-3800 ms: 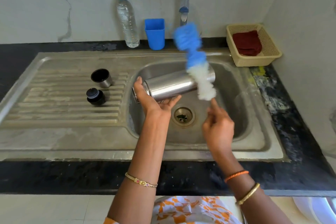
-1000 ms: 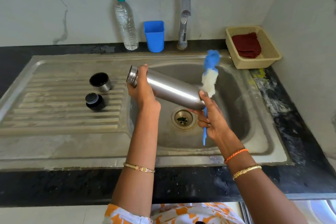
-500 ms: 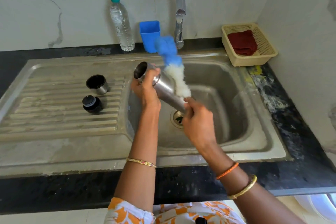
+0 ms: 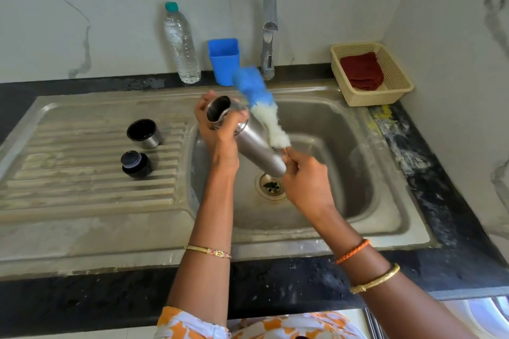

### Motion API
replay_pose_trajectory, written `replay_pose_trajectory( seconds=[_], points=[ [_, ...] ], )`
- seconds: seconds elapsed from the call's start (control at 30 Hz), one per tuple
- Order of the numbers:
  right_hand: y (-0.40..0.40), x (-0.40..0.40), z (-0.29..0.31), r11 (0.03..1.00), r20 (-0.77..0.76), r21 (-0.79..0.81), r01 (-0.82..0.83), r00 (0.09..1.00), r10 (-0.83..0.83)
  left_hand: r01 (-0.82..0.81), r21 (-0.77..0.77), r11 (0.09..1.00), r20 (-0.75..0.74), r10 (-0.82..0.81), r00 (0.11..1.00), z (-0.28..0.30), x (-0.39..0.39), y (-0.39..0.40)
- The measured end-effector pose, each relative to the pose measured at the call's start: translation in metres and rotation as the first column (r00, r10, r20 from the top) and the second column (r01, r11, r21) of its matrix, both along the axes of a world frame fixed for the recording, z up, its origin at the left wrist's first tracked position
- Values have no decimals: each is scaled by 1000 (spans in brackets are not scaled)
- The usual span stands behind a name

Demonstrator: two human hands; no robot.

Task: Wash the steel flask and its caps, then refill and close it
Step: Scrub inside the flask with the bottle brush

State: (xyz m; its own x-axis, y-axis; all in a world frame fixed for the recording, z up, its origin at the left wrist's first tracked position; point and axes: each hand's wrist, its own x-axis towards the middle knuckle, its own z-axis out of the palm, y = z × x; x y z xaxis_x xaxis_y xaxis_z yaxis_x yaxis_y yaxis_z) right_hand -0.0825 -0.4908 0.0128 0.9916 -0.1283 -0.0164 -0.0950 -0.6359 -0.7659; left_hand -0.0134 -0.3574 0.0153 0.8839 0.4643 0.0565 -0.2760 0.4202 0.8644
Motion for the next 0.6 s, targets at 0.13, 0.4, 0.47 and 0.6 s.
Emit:
replay_pose_trajectory(
  seconds=[0.13,0.4,0.47,0.6],
  points=[
    [18,-4,19,993,188,85,-86,980,68,16,81,997,16,-17,1000,-7,-3,-7],
    [-43,18,-48,976,-400,131,175,910,-110,96,-66,993,132,-87,987,2,-2,18],
    [-47,24,-43,791,-581,471,390,812,-54,155,-144,977,122,-137,983,0,-4,20],
    [-53,31,-36,494,-624,724,482,763,169,242,-110,964,212,-215,953,-6,-4,19]
  ],
)
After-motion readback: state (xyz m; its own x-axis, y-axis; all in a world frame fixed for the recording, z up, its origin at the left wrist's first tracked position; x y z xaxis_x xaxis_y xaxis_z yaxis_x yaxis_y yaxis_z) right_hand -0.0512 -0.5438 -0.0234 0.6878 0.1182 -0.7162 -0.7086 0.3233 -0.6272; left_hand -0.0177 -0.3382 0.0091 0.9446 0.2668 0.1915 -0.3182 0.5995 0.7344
